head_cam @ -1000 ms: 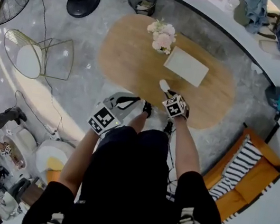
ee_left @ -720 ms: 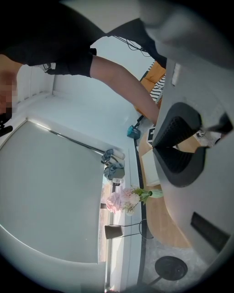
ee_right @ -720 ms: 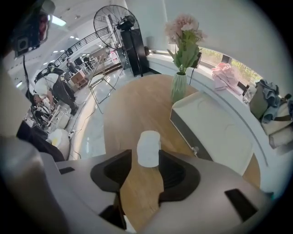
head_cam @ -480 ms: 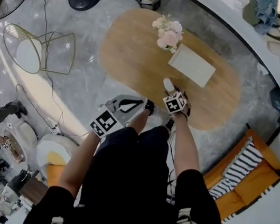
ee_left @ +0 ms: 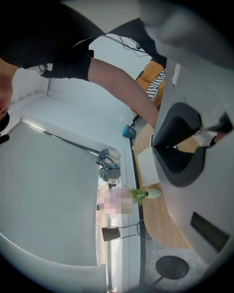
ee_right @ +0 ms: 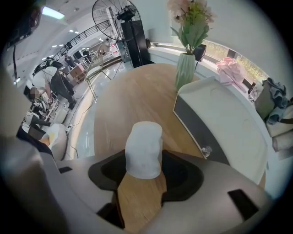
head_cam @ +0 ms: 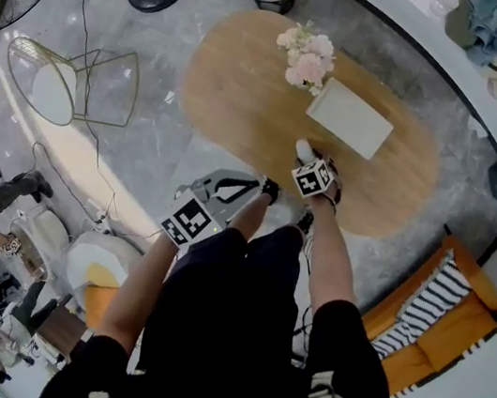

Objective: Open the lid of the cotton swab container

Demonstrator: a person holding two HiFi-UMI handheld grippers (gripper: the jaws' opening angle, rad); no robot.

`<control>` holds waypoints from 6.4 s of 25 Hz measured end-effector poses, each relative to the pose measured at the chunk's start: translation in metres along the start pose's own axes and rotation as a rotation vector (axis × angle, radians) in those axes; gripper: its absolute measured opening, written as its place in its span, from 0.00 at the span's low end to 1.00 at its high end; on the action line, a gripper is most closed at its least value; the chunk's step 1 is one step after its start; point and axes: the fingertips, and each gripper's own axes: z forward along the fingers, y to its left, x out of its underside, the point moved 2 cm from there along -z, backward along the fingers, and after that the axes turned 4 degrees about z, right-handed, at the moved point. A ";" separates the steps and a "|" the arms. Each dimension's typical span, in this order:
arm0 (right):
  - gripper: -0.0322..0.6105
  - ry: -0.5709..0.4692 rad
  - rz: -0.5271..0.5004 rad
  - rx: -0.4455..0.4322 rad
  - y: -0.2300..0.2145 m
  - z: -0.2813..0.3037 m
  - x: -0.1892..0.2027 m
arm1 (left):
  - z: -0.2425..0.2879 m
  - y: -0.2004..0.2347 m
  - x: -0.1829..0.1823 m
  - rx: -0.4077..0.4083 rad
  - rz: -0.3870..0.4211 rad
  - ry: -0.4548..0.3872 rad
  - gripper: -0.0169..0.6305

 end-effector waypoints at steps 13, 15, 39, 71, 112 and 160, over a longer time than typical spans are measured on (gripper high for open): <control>0.38 -0.012 0.019 -0.003 -0.010 -0.045 0.014 | 0.002 -0.010 -0.015 0.000 0.003 -0.016 0.03; 0.38 -0.013 0.015 -0.005 -0.010 -0.059 0.016 | 0.002 -0.013 -0.022 0.002 0.013 -0.026 0.03; 0.38 -0.247 -0.029 -0.117 0.030 -0.298 0.073 | 0.014 -0.170 -0.069 -0.001 -0.013 -0.149 0.03; 0.38 -0.318 -0.476 -0.332 0.118 -0.474 0.108 | -0.002 -0.277 -0.073 -0.075 0.054 -0.218 0.08; 0.37 -0.486 -0.798 -0.611 0.201 -0.572 0.088 | 0.012 -0.354 -0.133 0.058 0.234 -0.292 0.42; 0.37 -0.514 -0.853 -0.615 0.209 -0.582 0.098 | 0.021 -0.369 -0.126 0.009 0.260 -0.214 0.33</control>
